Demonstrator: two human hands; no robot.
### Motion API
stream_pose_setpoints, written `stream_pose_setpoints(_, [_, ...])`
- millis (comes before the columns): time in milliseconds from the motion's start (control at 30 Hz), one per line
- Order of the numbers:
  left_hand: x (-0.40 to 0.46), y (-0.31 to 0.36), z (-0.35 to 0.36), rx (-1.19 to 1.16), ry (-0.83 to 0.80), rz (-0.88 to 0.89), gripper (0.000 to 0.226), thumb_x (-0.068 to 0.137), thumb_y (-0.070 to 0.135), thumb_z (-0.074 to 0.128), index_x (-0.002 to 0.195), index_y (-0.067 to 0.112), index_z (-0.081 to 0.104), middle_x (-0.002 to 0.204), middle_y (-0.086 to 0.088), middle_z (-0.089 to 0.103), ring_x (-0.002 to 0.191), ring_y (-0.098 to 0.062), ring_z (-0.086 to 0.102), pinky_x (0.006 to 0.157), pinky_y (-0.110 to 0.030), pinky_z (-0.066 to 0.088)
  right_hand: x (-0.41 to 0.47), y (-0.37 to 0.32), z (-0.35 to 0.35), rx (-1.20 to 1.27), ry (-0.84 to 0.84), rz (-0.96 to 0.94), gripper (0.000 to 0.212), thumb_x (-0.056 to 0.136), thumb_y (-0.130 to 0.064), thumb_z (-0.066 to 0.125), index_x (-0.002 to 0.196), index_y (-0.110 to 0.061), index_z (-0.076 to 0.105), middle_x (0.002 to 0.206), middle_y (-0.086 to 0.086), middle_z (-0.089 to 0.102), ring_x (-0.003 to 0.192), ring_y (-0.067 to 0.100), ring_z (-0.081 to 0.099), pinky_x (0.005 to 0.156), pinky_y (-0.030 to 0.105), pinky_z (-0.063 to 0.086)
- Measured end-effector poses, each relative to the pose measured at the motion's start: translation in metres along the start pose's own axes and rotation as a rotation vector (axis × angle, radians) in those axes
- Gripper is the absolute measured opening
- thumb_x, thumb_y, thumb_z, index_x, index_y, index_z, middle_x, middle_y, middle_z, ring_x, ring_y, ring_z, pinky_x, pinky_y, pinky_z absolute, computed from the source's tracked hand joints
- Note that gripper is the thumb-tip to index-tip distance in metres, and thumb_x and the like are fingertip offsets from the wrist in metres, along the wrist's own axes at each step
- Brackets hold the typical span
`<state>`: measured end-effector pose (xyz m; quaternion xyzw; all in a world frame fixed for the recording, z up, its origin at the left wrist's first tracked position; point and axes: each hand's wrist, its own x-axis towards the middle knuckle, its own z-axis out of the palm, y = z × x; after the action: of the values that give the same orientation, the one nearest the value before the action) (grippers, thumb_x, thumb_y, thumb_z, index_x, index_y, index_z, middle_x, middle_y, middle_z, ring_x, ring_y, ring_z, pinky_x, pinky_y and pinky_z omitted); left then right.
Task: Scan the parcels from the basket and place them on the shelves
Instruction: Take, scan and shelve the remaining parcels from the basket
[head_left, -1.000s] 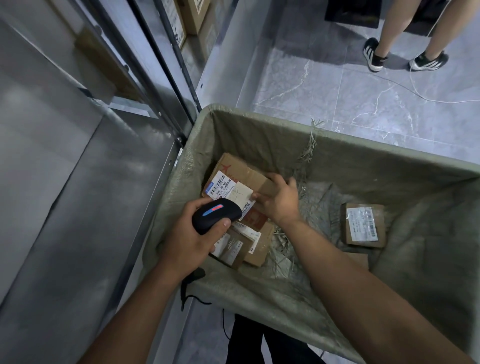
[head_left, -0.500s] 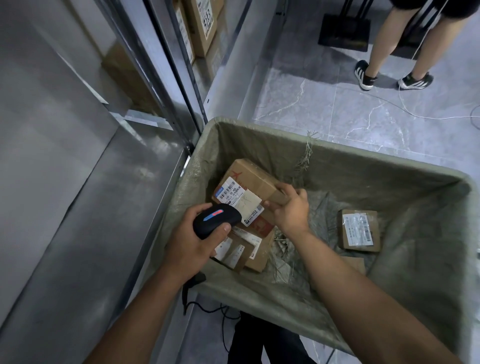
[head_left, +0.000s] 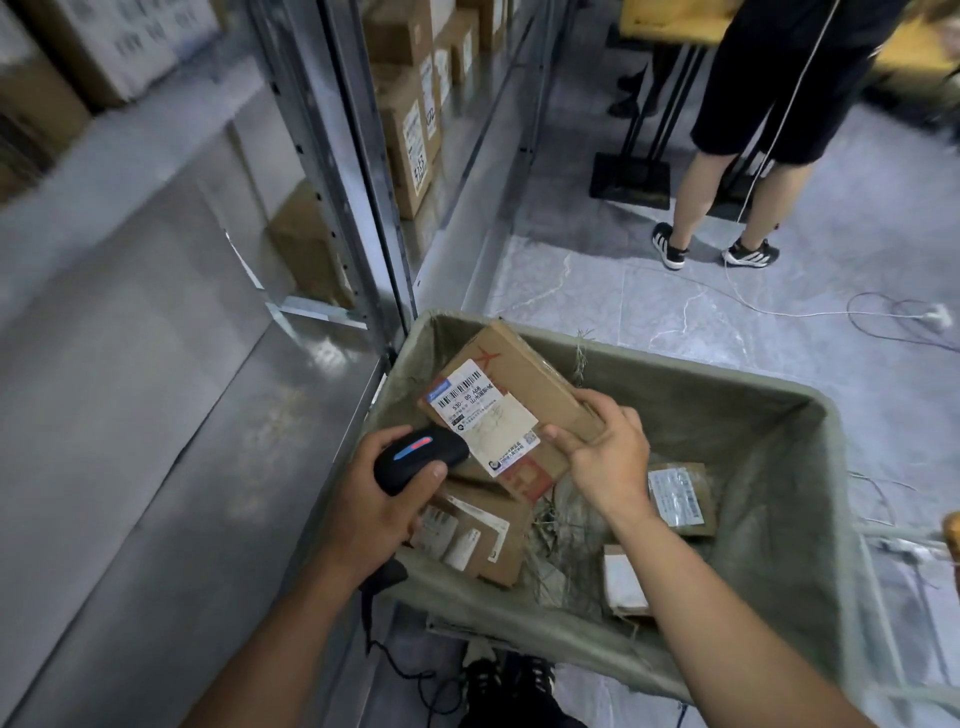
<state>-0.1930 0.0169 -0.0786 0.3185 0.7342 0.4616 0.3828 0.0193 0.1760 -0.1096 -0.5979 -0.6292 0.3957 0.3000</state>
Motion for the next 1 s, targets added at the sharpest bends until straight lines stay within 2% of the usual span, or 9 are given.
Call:
stream_pose_setpoints(133, [-0.01,0.009,-0.006,-0.017,0.005,0.059,0.05,0.07,0.061,0.076,0.116,0.052,0.059,0.097,-0.004,0.077,0.057,-0.03,0.07,0.057,-0.047,0.06,-0.012,-0.017,-0.023,0.041,0.069,-0.01,0.055,0.072,-0.03,0.092,0.122,-0.032,0.069,0.114,0.001,0.055,0.098,0.008,0.054,0.084,0.011,0.035])
stream_pose_setpoints(267, [-0.027,0.02,-0.009,-0.045,0.024,0.123,0.05,0.069,0.06,0.077,0.116,0.049,0.06,0.096,-0.004,0.076,0.059,-0.029,0.071,0.056,-0.046,0.06,-0.022,-0.019,-0.041,0.136,0.094,-0.004,0.052,0.074,-0.029,0.091,0.121,-0.032,0.068,0.12,0.0,0.061,0.098,-0.003,0.058,0.07,-0.003,0.038])
stream_pose_setpoints(400, [-0.048,0.034,-0.008,-0.026,0.083,0.206,0.051,0.068,0.059,0.078,0.115,0.049,0.06,0.102,0.005,0.075,0.066,-0.026,0.073,0.058,-0.042,0.06,-0.033,-0.018,-0.055,0.198,0.095,-0.023,0.051,0.072,-0.032,0.092,0.117,-0.035,0.068,0.121,-0.002,0.065,0.108,0.01,0.064,0.078,0.01,0.044])
stream_pose_setpoints(533, [-0.072,0.055,-0.007,0.033,0.161,0.306,0.058,0.067,0.058,0.08,0.12,0.045,0.061,0.105,0.02,0.072,0.076,-0.018,0.072,0.07,-0.04,0.062,-0.042,-0.019,-0.069,0.245,0.082,-0.052,0.052,0.07,-0.035,0.093,0.117,-0.036,0.069,0.119,-0.004,0.066,0.107,0.011,0.065,0.091,0.033,0.056])
stream_pose_setpoints(633, [-0.094,0.073,-0.004,0.089,0.203,0.351,0.055,0.071,0.044,0.084,0.121,0.044,0.06,0.104,0.027,0.071,0.086,-0.002,0.071,0.073,-0.023,0.058,-0.047,-0.02,-0.083,0.252,0.057,-0.081,0.053,0.069,-0.037,0.093,0.116,-0.037,0.069,0.117,-0.007,0.067,0.107,0.008,0.065,0.094,0.04,0.058])
stream_pose_setpoints(700, [-0.108,0.084,-0.003,0.11,0.225,0.378,0.056,0.072,0.042,0.087,0.121,0.042,0.059,0.104,0.024,0.072,0.089,0.002,0.07,0.073,-0.014,0.053,-0.052,-0.022,-0.093,0.255,0.049,-0.109,0.054,0.068,-0.039,0.093,0.116,-0.038,0.069,0.118,-0.007,0.067,0.108,0.008,0.065,0.095,0.041,0.057])
stream_pose_setpoints(833, [-0.132,0.095,0.009,0.006,0.295,0.358,0.056,0.066,0.058,0.08,0.117,0.048,0.059,0.106,0.022,0.071,0.082,-0.015,0.072,0.074,-0.044,0.062,-0.062,-0.031,-0.111,0.277,0.034,-0.137,0.05,0.071,-0.037,0.092,0.116,-0.037,0.069,0.12,-0.008,0.066,0.11,0.008,0.063,0.097,0.041,0.056])
stream_pose_setpoints(867, [-0.138,0.096,0.012,-0.024,0.314,0.355,0.056,0.066,0.059,0.08,0.117,0.048,0.059,0.106,0.019,0.072,0.079,-0.018,0.071,0.073,-0.046,0.061,-0.065,-0.034,-0.114,0.289,0.031,-0.145,0.049,0.072,-0.036,0.092,0.115,-0.036,0.069,0.119,-0.009,0.066,0.11,0.009,0.063,0.097,0.041,0.056])
stream_pose_setpoints(1000, [-0.166,0.106,0.027,-0.173,0.406,0.326,0.057,0.066,0.058,0.078,0.117,0.041,0.06,0.099,-0.009,0.073,0.057,-0.026,0.065,0.053,-0.035,0.053,-0.075,-0.046,-0.114,0.32,0.03,-0.2,0.047,0.074,-0.037,0.09,0.115,-0.038,0.067,0.12,-0.009,0.065,0.111,0.01,0.061,0.097,0.042,0.055])
